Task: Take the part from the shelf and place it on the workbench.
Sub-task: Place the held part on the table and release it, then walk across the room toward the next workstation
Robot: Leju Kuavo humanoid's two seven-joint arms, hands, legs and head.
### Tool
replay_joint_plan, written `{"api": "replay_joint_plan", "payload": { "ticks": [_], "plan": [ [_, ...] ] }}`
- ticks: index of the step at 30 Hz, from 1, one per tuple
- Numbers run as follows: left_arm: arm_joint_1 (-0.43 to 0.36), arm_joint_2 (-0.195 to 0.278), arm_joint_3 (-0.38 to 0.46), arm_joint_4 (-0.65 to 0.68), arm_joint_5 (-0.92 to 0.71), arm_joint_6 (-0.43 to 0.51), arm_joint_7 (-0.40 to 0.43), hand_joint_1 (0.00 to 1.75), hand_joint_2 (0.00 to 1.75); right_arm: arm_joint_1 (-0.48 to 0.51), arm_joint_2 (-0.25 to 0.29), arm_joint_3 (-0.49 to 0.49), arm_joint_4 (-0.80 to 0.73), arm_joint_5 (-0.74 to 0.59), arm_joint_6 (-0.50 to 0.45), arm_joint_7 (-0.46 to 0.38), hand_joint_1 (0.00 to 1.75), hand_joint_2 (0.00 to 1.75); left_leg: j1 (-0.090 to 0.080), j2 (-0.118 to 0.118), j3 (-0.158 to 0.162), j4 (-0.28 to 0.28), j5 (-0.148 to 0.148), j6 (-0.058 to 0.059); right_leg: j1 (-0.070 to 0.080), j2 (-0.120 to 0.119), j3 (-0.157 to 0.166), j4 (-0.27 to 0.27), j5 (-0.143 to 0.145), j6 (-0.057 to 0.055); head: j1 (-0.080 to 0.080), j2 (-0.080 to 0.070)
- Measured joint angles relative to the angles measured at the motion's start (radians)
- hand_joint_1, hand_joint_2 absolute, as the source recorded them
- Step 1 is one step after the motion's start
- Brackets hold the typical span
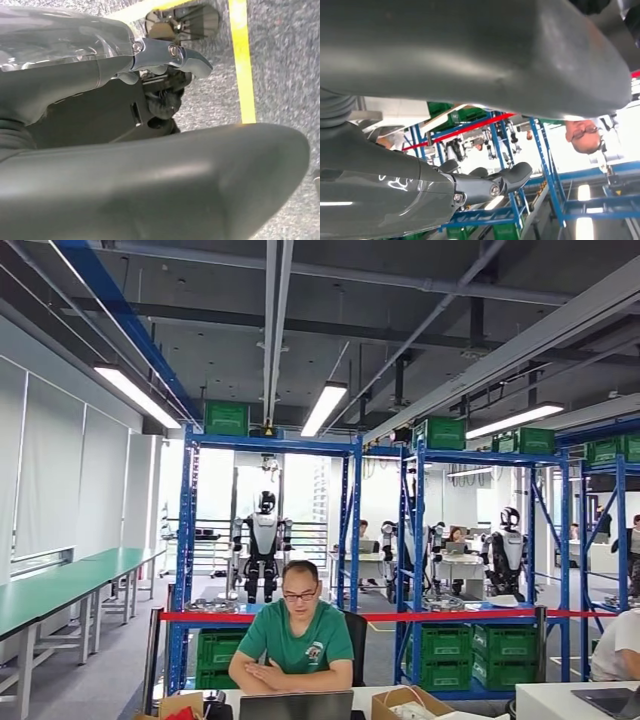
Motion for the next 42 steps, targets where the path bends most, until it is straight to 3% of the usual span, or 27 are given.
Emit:
{"api": "replay_joint_plan", "payload": {
  "ticks": [2,4,5,6,8,10,12,13,15,16,18,20,21,22,23,25,27,29,31,32,33,35,36,38,39,40,42],
  "plan": [
    [0.001,0.001,0.0,0.0,0.0,-0.002,-0.001,0.0,0.0,-0.004,0.001,0.0,0.0,0.0,0.0,0.0,0.0,0.0,-0.001,-0.001,-0.015,0.029,-0.047,-0.006,-0.003,-0.005,-0.015,-0.014,0.028,-0.015,0.0,0.0],
    [0.001,0.001,0.0,0.0,-0.001,-0.002,-0.001,0.0,0.0,-0.006,0.002,0.001,0.001,-0.001,0.0,0.0,0.0,0.0,-0.002,-0.002,-0.043,0.135,-0.142,-0.009,-0.005,-0.008,-0.041,-0.015,0.05,-0.024,0.0,0.0],
    [0.001,0.001,0.0,0.0,-0.001,-0.002,-0.001,0.0,0.0,-0.005,0.002,0.001,0.001,-0.001,0.0,0.0,0.0,0.0,-0.002,-0.002,-0.056,0.2,-0.178,-0.011,-0.004,-0.009,-0.057,-0.011,0.058,-0.024,0.0,0.0],
    [0.001,0.002,0.0,0.0,-0.001,-0.002,-0.001,0.0,0.0,-0.003,0.001,0.001,0.001,-0.001,0.0,0.0,0.0,0.0,-0.002,-0.002,-0.059,0.248,-0.192,-0.012,-0.004,-0.009,-0.072,-0.007,0.066,-0.024,0.0,0.0],
    [0.001,0.002,0.0,0.0,-0.001,-0.002,-0.001,0.0,0.0,0.0,0.001,0.001,0.002,-0.001,0.0,0.0,0.0,0.0,-0.002,-0.002,-0.026,0.252,-0.164,-0.014,-0.005,-0.01,-0.103,0.005,0.08,-0.02,0.0,0.0],
    [-0.001,0.002,0.0,0.0,-0.001,-0.002,-0.001,0.0,0.0,0.0,0.001,0.001,0.002,-0.002,0.0,0.0,0.0,0.0,-0.001,-0.001,0.06,0.139,-0.126,-0.015,-0.005,-0.01,-0.131,0.024,0.088,-0.013,0.0,0.0],
    [-0.003,0.002,0.0,0.0,-0.001,-0.002,-0.001,0.0,0.0,-0.001,0.0,0.002,0.002,-0.003,-0.002,0.0,0.0,0.0,-0.002,-0.002,0.124,0.035,-0.13,-0.011,-0.003,-0.009,-0.152,0.042,0.096,-0.004,0.0,0.0],
    [-0.003,0.002,0.0,0.0,-0.001,-0.002,-0.002,0.0,0.0,-0.002,0.0,0.002,0.001,-0.004,-0.002,-0.001,0.0,0.0,-0.005,-0.003,0.134,0.014,-0.137,-0.008,-0.002,-0.009,-0.159,0.047,0.102,0.002,0.0,0.0],
    [-0.002,0.002,0.0,0.0,-0.001,-0.002,-0.002,0.0,0.0,-0.002,-0.002,0.003,0.002,-0.006,-0.003,-0.001,0.0,0.0,-0.007,-0.002,0.127,0.006,-0.13,0.006,-0.005,-0.007,-0.168,0.049,0.112,0.013,0.0,0.0],
    [-0.003,0.002,0.0,0.0,-0.001,-0.002,-0.002,0.0,0.0,-0.002,-0.004,0.004,0.002,-0.007,-0.004,-0.001,0.0,0.0,-0.006,0.0,0.12,0.004,-0.121,0.016,-0.007,-0.006,-0.173,0.057,0.1,0.018,0.0,0.0],
    [-0.004,0.001,0.0,0.0,-0.002,-0.003,-0.002,0.0,0.0,-0.002,-0.01,0.005,0.004,-0.009,-0.004,-0.001,0.0,0.0,-0.004,0.003,0.098,0.001,-0.098,0.033,-0.011,-0.003,-0.195,0.123,0.024,0.028,-0.001,0.0],
    [-0.005,0.001,0.0,0.0,-0.002,-0.003,-0.002,0.0,0.0,-0.002,-0.012,0.006,0.004,-0.011,-0.005,-0.001,0.0,0.0,-0.006,0.005,0.073,0.001,-0.078,0.038,-0.014,-0.003,-0.219,0.245,-0.068,0.036,-0.001,0.0],
    [-0.004,0.002,0.0,0.0,-0.002,-0.003,-0.003,0.0,0.0,-0.001,-0.013,0.007,0.005,-0.011,-0.005,-0.001,0.0,0.0,-0.007,0.005,0.061,0.002,-0.068,0.038,-0.015,-0.003,-0.222,0.297,-0.089,0.038,-0.001,0.0],
    [-0.004,0.002,0.0,0.0,-0.002,-0.003,-0.003,0.0,0.0,0.0,-0.014,0.008,0.006,-0.012,-0.005,-0.001,0.0,0.0,-0.008,0.006,0.048,0.002,-0.058,0.038,-0.015,-0.003,-0.214,0.323,-0.086,0.04,-0.001,0.0],
    [-0.004,0.002,0.0,0.0,-0.002,-0.003,-0.003,0.0,0.0,0.001,-0.015,0.009,0.007,-0.012,-0.005,-0.001,0.0,0.0,-0.009,0.006,0.035,0.002,-0.047,0.037,-0.015,-0.002,-0.19,0.316,-0.065,0.04,-0.001,0.0],
    [-0.004,0.002,0.0,0.0,-0.002,-0.003,-0.004,0.0,0.0,0.001,-0.016,0.011,0.007,-0.013,-0.005,-0.001,0.0,0.0,-0.01,0.006,0.014,0.002,-0.028,0.034,-0.012,-0.001,-0.098,0.209,-0.018,0.032,-0.001,0.0],
    [-0.005,0.002,0.0,0.0,-0.002,-0.003,-0.005,0.0,0.0,-0.004,-0.016,0.012,0.004,-0.014,-0.006,-0.001,0.0,0.0,-0.012,0.006,0.001,0.002,-0.01,0.027,-0.006,0.0,0.002,0.06,-0.019,0.019,-0.001,0.0],
    [-0.005,0.001,0.0,0.0,-0.002,-0.003,-0.006,0.0,0.0,-0.009,-0.016,0.014,0.001,-0.015,-0.006,-0.001,0.0,0.0,-0.01,0.006,-0.004,-0.004,0.011,0.017,0.001,0.001,0.041,-0.012,-0.031,0.009,-0.001,0.0],
    [-0.003,0.001,0.0,0.0,-0.002,-0.004,-0.007,0.0,0.0,-0.01,-0.016,0.015,0.001,-0.016,-0.006,-0.001,0.0,0.0,-0.007,0.005,-0.011,-0.01,0.014,0.006,0.0,-0.003,0.034,-0.027,-0.011,-0.003,-0.001,0.0],
    [-0.002,0.001,0.0,0.0,-0.003,-0.004,-0.007,0.0,0.0,-0.011,-0.015,0.015,0.001,-0.016,-0.006,-0.001,0.0,0.0,-0.007,0.004,-0.017,0.003,-0.01,0.002,-0.002,-0.006,0.025,-0.032,0.002,-0.011,-0.001,0.0],
    [-0.001,0.001,0.0,0.0,-0.004,-0.004,-0.007,0.0,0.0,-0.011,-0.015,0.015,0.001,-0.016,-0.006,-0.001,0.0,0.0,-0.007,0.004,-0.028,0.035,-0.052,-0.001,-0.004,-0.008,0.013,-0.036,0.016,-0.017,-0.001,0.0],
    [-0.001,0.002,0.0,0.0,-0.004,-0.004,-0.006,0.0,0.0,-0.01,-0.015,0.015,0.002,-0.016,-0.006,-0.001,0.0,0.0,-0.006,0.004,-0.055,0.156,-0.151,-0.007,-0.003,-0.01,-0.019,-0.032,0.039,-0.023,-0.001,0.0],
    [-0.001,0.002,0.0,0.0,-0.004,-0.004,-0.006,0.0,0.0,-0.009,-0.015,0.015,0.002,-0.016,-0.006,-0.001,0.0,0.0,-0.006,0.004,-0.065,0.22,-0.176,-0.01,-0.003,-0.011,-0.036,-0.03,0.05,-0.023,-0.001,0.0],
    [-0.001,0.002,0.0,0.0,-0.004,-0.004,-0.006,0.0,0.0,-0.005,-0.015,0.015,0.002,-0.016,-0.005,-0.001,0.0,0.0,-0.005,0.004,-0.055,0.281,-0.159,-0.014,-0.003,-0.012,-0.071,-0.021,0.07,-0.02,-0.001,0.0],
    [-0.001,0.002,0.0,0.0,-0.004,-0.004,-0.006,0.0,0.0,-0.005,-0.015,0.016,0.002,-0.016,-0.005,-0.001,0.0,0.0,-0.004,0.004,-0.027,0.26,-0.129,-0.016,-0.004,-0.012,-0.089,-0.014,0.078,-0.017,-0.001,0.0],
    [-0.002,0.002,0.0,0.0,-0.004,-0.004,-0.006,0.0,0.0,-0.004,-0.015,0.016,0.002,-0.016,-0.005,-0.001,0.0,0.0,-0.002,0.004,0.015,0.211,-0.106,-0.016,-0.005,-0.012,-0.106,-0.004,0.084,-0.013,-0.001,0.0],
    [-0.003,0.002,0.0,0.0,-0.004,-0.006,-0.007,0.0,0.0,-0.006,-0.015,0.016,0.001,-0.017,-0.005,-0.001,0.0,0.0,-0.002,0.003,0.108,0.078,-0.11,-0.014,-0.004,-0.011,-0.136,0.019,0.093,-0.004,-0.001,0.0]
  ]
}}
